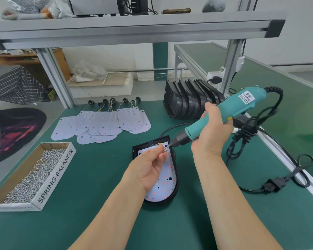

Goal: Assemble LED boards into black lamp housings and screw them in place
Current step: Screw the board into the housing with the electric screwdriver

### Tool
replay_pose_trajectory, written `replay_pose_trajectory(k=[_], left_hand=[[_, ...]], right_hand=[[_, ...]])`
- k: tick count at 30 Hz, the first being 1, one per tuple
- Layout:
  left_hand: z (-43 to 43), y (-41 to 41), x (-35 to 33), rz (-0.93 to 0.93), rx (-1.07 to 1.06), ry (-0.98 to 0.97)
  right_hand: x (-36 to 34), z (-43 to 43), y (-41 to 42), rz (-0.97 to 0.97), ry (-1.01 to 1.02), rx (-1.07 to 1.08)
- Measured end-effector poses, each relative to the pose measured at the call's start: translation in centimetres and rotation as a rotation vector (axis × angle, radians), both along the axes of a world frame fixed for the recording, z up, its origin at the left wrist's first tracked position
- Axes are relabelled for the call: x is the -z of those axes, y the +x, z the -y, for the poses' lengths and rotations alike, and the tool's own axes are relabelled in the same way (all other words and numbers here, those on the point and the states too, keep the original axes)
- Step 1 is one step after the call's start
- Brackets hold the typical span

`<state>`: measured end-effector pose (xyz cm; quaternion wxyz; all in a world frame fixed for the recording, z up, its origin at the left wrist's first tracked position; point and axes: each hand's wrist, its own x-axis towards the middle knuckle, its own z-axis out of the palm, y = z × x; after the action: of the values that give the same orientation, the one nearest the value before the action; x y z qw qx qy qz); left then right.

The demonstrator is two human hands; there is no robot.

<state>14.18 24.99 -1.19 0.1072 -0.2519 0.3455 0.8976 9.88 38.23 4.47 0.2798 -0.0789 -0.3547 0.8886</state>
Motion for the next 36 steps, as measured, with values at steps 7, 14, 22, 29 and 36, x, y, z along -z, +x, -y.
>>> replay_pose_trajectory(k=[7,14,22,29,36], left_hand=[[0.1,0.1,-0.1,0.003,0.002,0.002],[0.1,0.1,-0.2,0.016,0.011,-0.008],[-0.6,0.2,0.0,-0.024,-0.037,-0.063],[-0.6,0.3,-0.1,-0.023,-0.045,-0.073],[0.8,0.1,-0.3,-0.042,0.137,-0.121]], right_hand=[[0.2,-0.1,-0.4,0.026,0.008,0.016],[0.5,0.2,-0.5,0.045,0.023,0.008],[0.8,0.5,-0.7,0.105,0.035,0.056],[1.9,-0.2,-1.2,0.187,-0.019,0.034],[2.2,-1.4,-1.7,0.198,-0.06,0.048]])
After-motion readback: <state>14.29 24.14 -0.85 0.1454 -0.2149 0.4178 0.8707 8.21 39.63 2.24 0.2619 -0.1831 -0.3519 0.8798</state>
